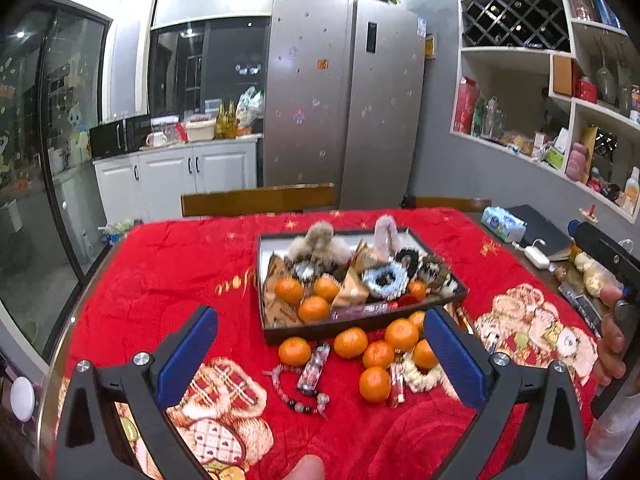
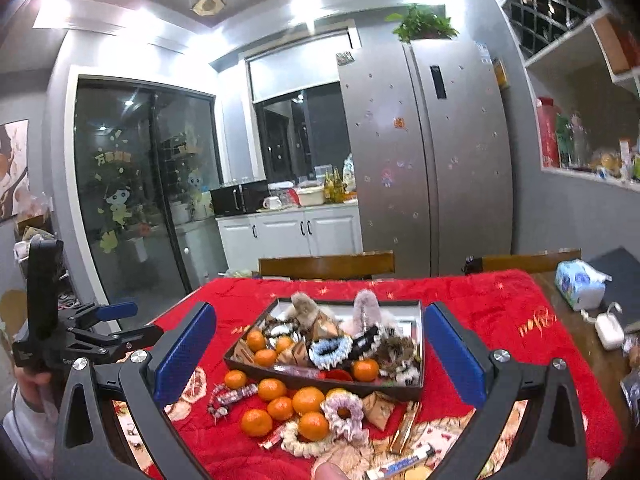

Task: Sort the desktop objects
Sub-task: 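Withdraw both open grippers from the box back toward the loose items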

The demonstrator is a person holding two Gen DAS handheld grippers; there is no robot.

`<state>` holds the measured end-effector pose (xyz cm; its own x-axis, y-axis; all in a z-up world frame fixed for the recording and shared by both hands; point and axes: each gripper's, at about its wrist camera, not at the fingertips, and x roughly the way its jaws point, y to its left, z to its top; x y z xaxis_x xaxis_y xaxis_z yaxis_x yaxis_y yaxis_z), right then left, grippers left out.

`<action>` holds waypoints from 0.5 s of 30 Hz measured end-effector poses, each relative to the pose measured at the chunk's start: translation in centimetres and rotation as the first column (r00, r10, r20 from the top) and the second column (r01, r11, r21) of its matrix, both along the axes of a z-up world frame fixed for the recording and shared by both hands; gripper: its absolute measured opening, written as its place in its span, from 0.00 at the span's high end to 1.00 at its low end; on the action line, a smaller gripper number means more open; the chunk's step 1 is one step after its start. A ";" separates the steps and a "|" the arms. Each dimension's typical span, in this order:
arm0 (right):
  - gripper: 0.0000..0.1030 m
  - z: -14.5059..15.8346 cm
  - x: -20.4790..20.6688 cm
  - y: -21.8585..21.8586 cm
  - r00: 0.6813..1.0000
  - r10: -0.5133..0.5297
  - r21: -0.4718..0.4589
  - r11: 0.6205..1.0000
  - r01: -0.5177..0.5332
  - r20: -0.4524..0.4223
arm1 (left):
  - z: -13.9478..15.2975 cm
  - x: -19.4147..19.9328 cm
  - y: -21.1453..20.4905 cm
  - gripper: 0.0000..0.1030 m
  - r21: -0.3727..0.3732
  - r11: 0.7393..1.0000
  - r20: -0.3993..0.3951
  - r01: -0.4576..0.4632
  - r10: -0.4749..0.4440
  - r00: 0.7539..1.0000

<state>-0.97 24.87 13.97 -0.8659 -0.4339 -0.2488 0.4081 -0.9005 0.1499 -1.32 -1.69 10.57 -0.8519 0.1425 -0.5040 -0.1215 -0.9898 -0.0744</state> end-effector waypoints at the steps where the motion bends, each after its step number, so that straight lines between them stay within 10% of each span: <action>1: 0.00 -0.4 -0.1 0.1 1.000 -0.003 -0.005 1.000 0.003 0.010 | -0.6 -0.1 0.0 0.00 -0.001 1.000 0.009 -0.006 0.006 1.000; 15: 0.00 -6.2 -2.3 0.4 0.990 -0.009 -0.019 1.000 0.012 0.141 | -6.5 -2.5 -0.7 0.00 -0.063 0.997 0.137 -0.054 0.062 0.989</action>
